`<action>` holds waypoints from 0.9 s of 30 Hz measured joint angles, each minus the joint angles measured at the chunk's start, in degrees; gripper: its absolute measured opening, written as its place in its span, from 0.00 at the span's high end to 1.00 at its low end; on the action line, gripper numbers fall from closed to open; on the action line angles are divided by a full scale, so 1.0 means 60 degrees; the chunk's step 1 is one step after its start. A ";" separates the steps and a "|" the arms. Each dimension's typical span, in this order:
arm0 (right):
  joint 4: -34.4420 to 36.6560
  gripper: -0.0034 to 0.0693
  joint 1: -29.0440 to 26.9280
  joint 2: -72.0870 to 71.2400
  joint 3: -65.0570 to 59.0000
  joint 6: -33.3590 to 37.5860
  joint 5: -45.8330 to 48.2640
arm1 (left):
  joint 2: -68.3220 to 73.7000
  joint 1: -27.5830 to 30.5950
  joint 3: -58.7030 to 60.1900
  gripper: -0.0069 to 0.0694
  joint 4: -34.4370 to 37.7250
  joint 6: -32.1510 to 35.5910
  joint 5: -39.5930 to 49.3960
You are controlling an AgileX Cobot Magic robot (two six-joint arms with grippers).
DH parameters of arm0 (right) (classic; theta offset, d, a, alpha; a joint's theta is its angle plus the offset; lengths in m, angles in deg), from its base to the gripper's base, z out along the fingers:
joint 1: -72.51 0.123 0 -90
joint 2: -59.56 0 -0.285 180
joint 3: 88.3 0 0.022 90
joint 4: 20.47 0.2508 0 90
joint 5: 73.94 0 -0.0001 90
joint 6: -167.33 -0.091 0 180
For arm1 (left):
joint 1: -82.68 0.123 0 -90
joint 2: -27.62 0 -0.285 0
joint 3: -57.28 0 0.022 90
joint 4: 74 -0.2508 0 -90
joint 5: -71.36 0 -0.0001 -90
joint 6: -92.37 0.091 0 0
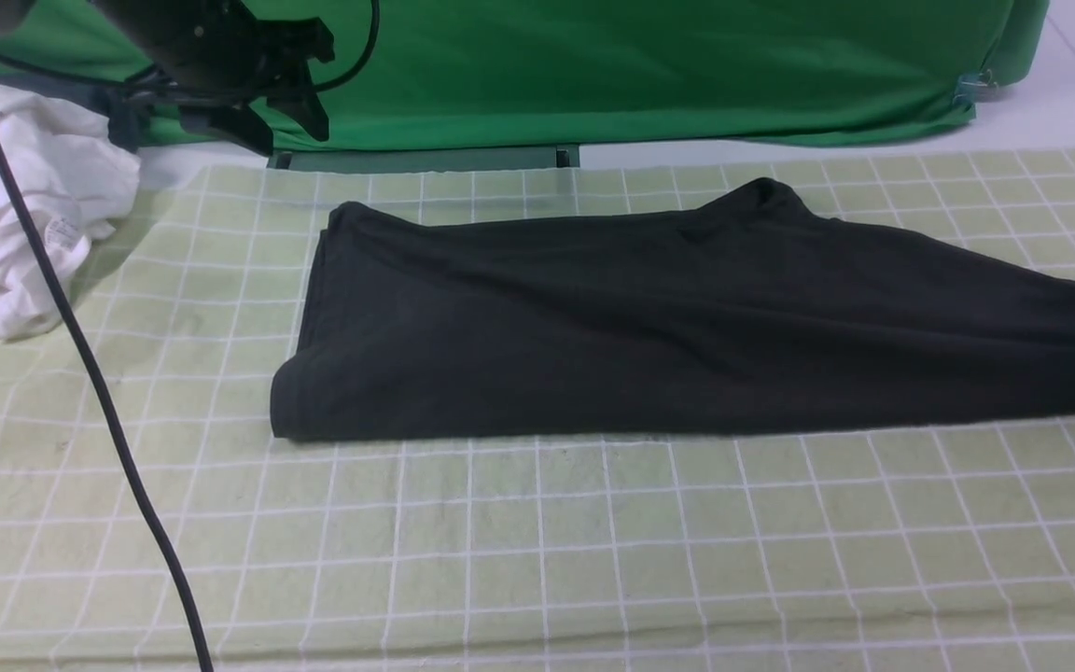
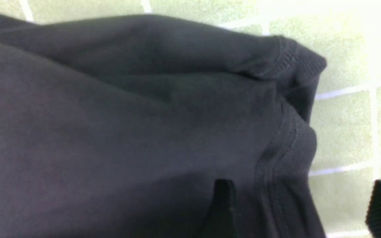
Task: Fold a long-sleeved shirt over a green coffee tablecloth.
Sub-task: 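Pull the folded dark garment lengthwise by its ends to straighten it flat on the table, then fold the right end of the dark garment over onto its left end with the right gripper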
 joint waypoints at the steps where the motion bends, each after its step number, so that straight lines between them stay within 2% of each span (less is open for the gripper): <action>1: 0.0000 0.22 0.0000 0.0091 0.0000 0.0000 -0.0067 | 0.0000 0.0000 0.0000 0.39 0.0000 0.0000 0.0000; 7: 0.0021 0.23 0.0000 0.0507 0.0012 0.0036 -0.0286 | 0.0000 0.0000 0.0000 0.39 -0.0013 0.0000 0.0000; 9: 0.0031 0.27 0.0019 0.0545 0.0024 0.0093 -0.0307 | 0.0000 0.0000 0.0000 0.39 -0.0013 0.0000 0.0000; 13: 0.0075 0.52 0.0209 0.0578 0.0063 0.0227 -0.0320 | 0.0000 0.0000 0.0000 0.39 0.0010 0.0000 0.0000; 14: 0.0075 0.54 0.0209 0.0578 0.0063 0.0225 -0.0320 | 0.0000 0.0000 0.0000 0.39 0.0011 0.0000 0.0000; 18: 0.0083 0.81 0.0302 0.0620 0.0101 0.0288 -0.0342 | 0.0000 0.0014 0.0000 0.39 0.0019 0.0069 0.0000; 20: 0.0108 0.90 0.0302 0.0654 0.0202 0.0507 -0.0237 | 0.0017 0.0062 0.0000 0.39 0.0032 0.0069 0.0000; 27: 0.0265 0.90 0.0238 0.0832 0.0882 0.0717 0.0560 | -0.0787 0.0101 0.0706 0.43 0.0377 0.0070 -0.0063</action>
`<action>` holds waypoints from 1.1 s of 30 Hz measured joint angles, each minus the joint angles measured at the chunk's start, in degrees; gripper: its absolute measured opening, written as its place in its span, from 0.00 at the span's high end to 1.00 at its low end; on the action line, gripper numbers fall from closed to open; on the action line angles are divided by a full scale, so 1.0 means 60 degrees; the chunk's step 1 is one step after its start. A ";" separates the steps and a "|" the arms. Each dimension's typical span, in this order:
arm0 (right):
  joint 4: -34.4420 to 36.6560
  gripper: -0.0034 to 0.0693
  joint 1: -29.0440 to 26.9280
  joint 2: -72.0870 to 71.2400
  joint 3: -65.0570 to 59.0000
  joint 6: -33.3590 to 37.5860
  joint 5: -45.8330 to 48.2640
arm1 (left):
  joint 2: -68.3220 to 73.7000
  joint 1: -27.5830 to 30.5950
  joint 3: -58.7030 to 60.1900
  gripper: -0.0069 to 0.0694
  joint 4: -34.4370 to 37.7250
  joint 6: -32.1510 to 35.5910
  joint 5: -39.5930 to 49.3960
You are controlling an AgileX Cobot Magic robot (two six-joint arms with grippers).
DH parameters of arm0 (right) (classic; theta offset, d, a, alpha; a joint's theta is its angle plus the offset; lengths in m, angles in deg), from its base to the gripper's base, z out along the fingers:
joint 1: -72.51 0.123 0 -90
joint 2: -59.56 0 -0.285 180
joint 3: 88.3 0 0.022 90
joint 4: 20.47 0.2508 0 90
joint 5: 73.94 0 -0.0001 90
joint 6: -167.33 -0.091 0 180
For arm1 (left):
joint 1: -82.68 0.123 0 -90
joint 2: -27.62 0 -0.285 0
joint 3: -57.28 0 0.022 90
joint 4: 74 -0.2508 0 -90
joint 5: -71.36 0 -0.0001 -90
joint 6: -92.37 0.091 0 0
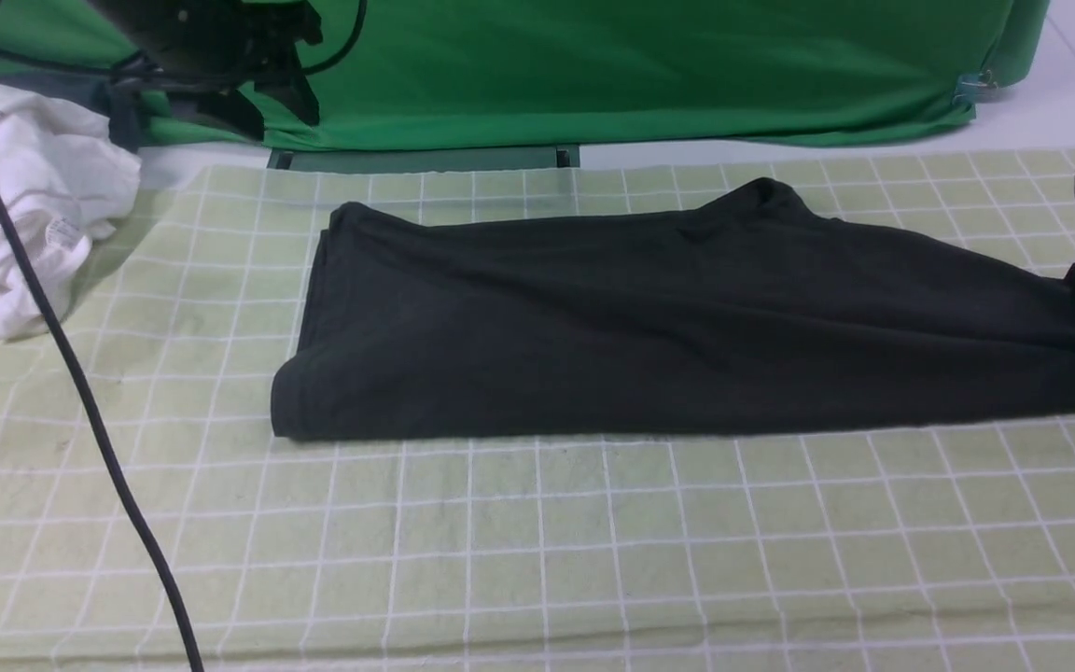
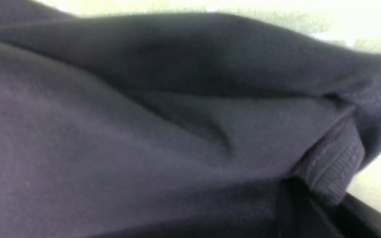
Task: Fold a long-sleeved shirt over a green coffee tablecloth.
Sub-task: 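Fold the right end of the dark garment over onto its left end with the right gripper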
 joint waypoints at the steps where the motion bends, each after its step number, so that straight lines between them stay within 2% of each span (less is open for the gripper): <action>1: 0.0011 0.90 -0.0014 0.0000 0.0059 0.0007 0.0036 | -0.0283 0.0000 0.0283 0.44 0.0075 0.0010 -0.0022; 5: 0.0039 0.90 -0.0059 0.0000 0.0224 0.0019 0.0081 | -0.1557 -0.0033 0.2265 0.49 0.0224 0.0020 -0.0030; 7: 0.0039 0.90 -0.0059 0.0000 0.0238 0.0019 0.0089 | -0.2533 -0.0153 0.4259 0.53 0.0246 0.0040 -0.0044; 9: 0.0039 0.90 -0.0059 0.0000 0.0246 0.0019 0.0080 | -0.2884 -0.0262 0.5381 0.54 0.0207 0.0092 -0.0361; 13: 0.0059 0.91 -0.0059 0.0000 0.0257 0.0019 0.0080 | -0.2987 -0.0405 0.6577 0.54 -0.0050 0.0186 -0.0834; 17: 0.0059 0.91 -0.0059 0.0000 0.0257 0.0002 0.0087 | -0.2989 -0.0432 0.7809 0.51 -0.0478 -0.0070 -0.1916; 23: 0.0059 0.91 -0.0059 0.0000 0.0257 -0.0173 0.0090 | -0.2989 -0.0432 0.8521 0.43 0.0289 0.0043 -0.2832; 33: 0.0059 0.91 -0.0059 0.0000 0.0257 -0.0217 0.0073 | -0.3007 -0.0432 0.9235 0.35 0.0153 0.0119 -0.3561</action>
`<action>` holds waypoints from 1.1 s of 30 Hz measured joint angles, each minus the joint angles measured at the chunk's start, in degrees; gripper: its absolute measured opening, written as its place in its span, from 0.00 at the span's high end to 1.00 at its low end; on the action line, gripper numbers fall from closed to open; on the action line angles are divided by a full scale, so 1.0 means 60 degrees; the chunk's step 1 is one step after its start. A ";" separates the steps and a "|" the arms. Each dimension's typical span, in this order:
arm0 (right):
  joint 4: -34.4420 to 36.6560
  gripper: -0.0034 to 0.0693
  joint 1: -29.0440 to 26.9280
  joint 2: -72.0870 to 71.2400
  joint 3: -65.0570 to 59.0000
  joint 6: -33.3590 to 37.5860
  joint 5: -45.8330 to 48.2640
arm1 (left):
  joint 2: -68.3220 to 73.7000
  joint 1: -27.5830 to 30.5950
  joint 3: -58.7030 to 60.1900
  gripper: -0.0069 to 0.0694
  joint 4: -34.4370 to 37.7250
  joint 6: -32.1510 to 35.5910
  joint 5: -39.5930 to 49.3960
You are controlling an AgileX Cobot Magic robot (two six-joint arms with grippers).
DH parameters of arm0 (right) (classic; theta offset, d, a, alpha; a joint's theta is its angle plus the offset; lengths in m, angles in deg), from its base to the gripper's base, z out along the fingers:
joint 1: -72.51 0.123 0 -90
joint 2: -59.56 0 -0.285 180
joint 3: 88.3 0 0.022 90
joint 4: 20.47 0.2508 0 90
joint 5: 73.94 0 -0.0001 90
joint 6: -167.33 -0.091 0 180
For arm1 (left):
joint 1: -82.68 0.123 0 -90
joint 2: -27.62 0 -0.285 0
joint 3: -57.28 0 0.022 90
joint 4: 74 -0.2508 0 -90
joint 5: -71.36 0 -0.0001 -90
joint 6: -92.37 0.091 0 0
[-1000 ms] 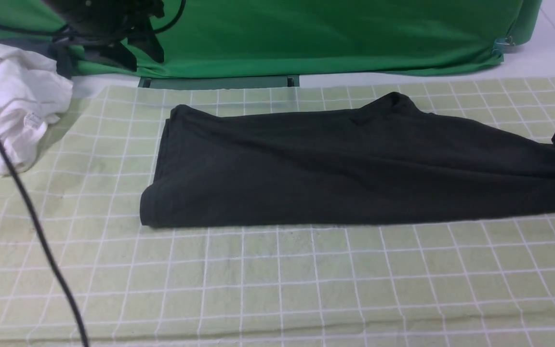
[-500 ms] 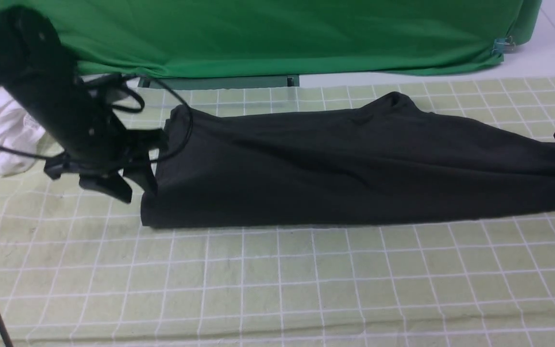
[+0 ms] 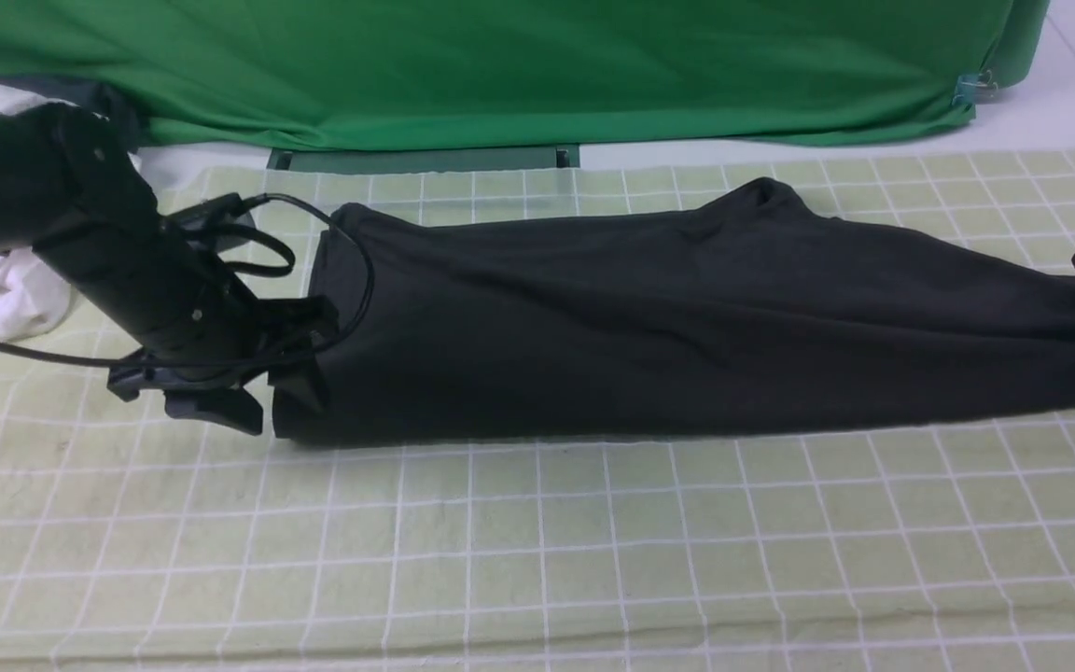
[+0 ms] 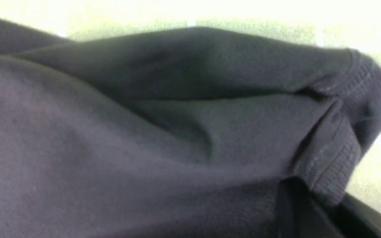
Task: Fold a long-sleeved shirt over a green coffee tablecloth.
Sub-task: 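Fold the right end of the dark garment over onto its left end with the right gripper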
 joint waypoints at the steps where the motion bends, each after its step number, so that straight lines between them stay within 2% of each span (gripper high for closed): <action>1: 0.0000 0.91 0.0000 0.0000 0.0000 0.0000 0.0000 | 0.0000 0.0000 0.0135 0.35 0.0000 0.0000 -0.0095; 8: 0.0000 0.91 0.0000 0.0000 0.0000 0.0000 -0.0020 | 0.0189 0.0000 0.0399 0.37 0.0354 0.0000 -0.0391; 10: 0.0000 0.91 0.0000 0.0000 0.0000 0.0000 -0.0011 | 0.0382 0.0000 0.0399 0.42 0.0641 0.0000 -0.0437; 13: 0.0000 0.91 0.0000 0.0000 0.0000 0.0000 -0.0011 | 0.0548 0.0000 0.0369 0.57 0.0874 0.0028 -0.0568; 17: 0.0000 0.91 0.0000 0.0000 0.0000 0.0000 0.0004 | 0.0613 0.0006 0.0358 0.83 0.0948 0.0316 -0.0650; 18: 0.0000 0.91 0.0000 0.0000 0.0000 0.0000 0.0024 | 0.0613 0.0006 0.0358 0.86 0.0988 0.0327 -0.0650; 26: -0.0009 0.91 0.0000 0.0000 0.0000 -0.0009 0.0486 | 0.0103 0.0000 0.0399 0.89 0.1281 0.0236 -0.0534; 33: -0.0162 0.91 -0.0009 -0.0077 -0.0042 0.0000 0.1197 | -0.0196 0.0000 0.0600 0.89 0.1080 0.0226 -0.0301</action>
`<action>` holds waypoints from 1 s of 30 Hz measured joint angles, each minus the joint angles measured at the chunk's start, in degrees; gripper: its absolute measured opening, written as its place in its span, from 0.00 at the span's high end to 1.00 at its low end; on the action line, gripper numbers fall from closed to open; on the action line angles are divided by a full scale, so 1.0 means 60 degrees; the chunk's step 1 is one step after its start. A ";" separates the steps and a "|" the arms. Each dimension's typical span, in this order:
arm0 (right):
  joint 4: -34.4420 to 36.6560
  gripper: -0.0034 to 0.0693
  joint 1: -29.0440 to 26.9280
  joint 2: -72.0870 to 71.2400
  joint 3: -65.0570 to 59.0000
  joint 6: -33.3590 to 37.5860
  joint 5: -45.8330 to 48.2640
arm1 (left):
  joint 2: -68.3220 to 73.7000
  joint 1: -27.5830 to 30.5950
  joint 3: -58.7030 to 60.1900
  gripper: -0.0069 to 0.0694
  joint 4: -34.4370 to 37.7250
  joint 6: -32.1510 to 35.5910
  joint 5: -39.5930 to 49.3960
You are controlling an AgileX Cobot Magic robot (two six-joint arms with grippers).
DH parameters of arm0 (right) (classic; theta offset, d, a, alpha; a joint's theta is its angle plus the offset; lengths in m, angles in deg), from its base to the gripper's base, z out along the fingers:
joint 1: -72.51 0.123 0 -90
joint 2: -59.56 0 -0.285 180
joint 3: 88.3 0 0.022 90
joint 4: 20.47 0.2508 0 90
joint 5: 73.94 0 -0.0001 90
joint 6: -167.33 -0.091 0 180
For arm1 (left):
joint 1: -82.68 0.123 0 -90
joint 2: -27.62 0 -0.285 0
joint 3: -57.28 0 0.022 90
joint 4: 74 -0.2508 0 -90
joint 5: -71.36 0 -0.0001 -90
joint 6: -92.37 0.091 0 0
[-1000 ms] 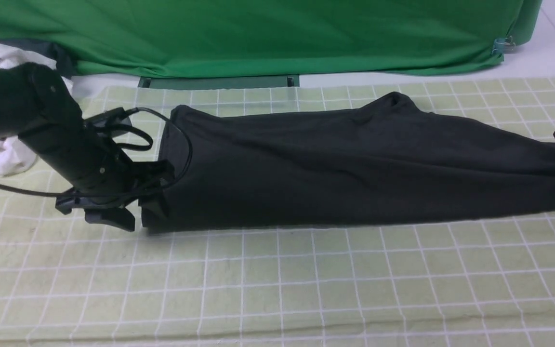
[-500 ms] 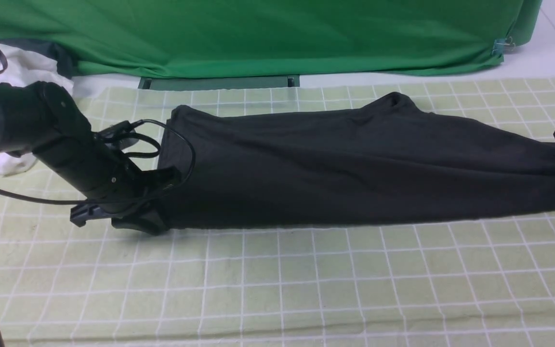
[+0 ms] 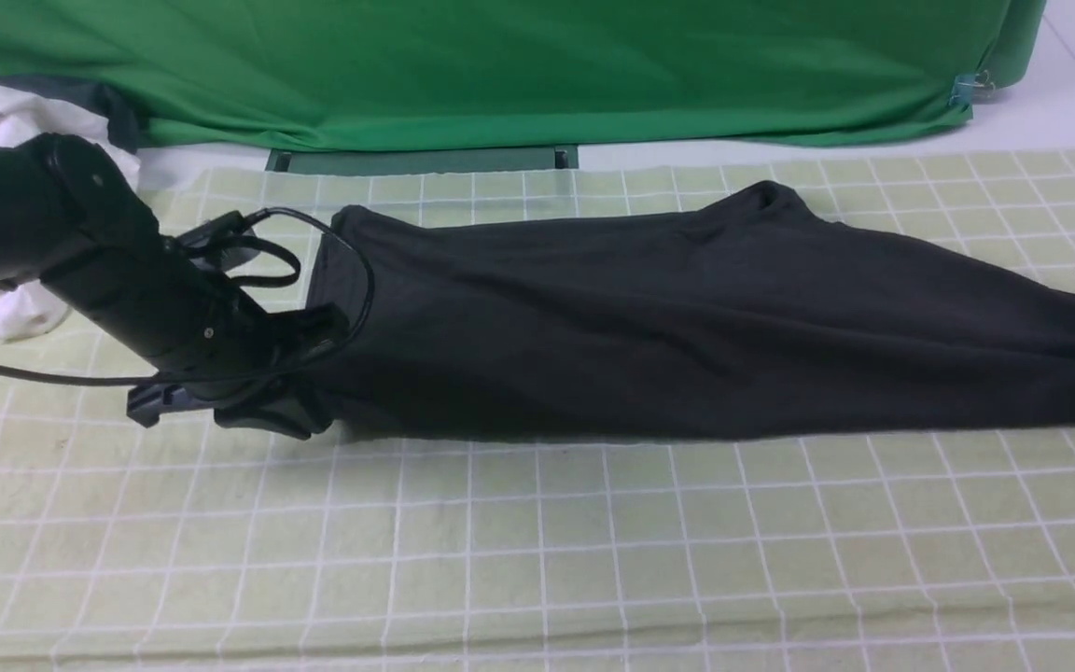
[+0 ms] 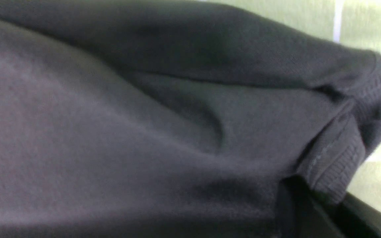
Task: Fold a long-sleeved shirt over a green coffee tablecloth.
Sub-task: 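Fold the right end of the dark garment over onto its left end with the right gripper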
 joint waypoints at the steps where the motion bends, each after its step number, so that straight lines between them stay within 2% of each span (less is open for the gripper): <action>1: -0.0020 0.91 -0.0009 -0.0099 -0.0086 0.0000 0.0000 | -0.0071 0.0000 0.0122 0.89 0.0058 0.0009 -0.0001; 10: -0.0391 0.91 -0.0009 -0.1462 -0.1465 0.0000 0.0114 | -0.0720 0.0000 0.1366 0.89 0.0582 0.1244 -0.0089; 13: -0.0646 0.91 -0.0009 -0.1796 -0.1972 -0.0013 0.0184 | -0.1156 0.0000 0.1733 0.89 0.0501 0.1384 0.0041; 20: -0.1215 0.91 -0.0132 -0.2700 -0.3591 -0.0336 0.0211 | -0.2317 0.0000 0.2485 0.89 0.0551 0.2047 0.1432; 30: -0.1268 0.91 -0.0485 -0.2870 -0.4113 -0.0428 0.0221 | -0.3414 0.0000 0.3752 0.89 0.0663 0.2379 0.1344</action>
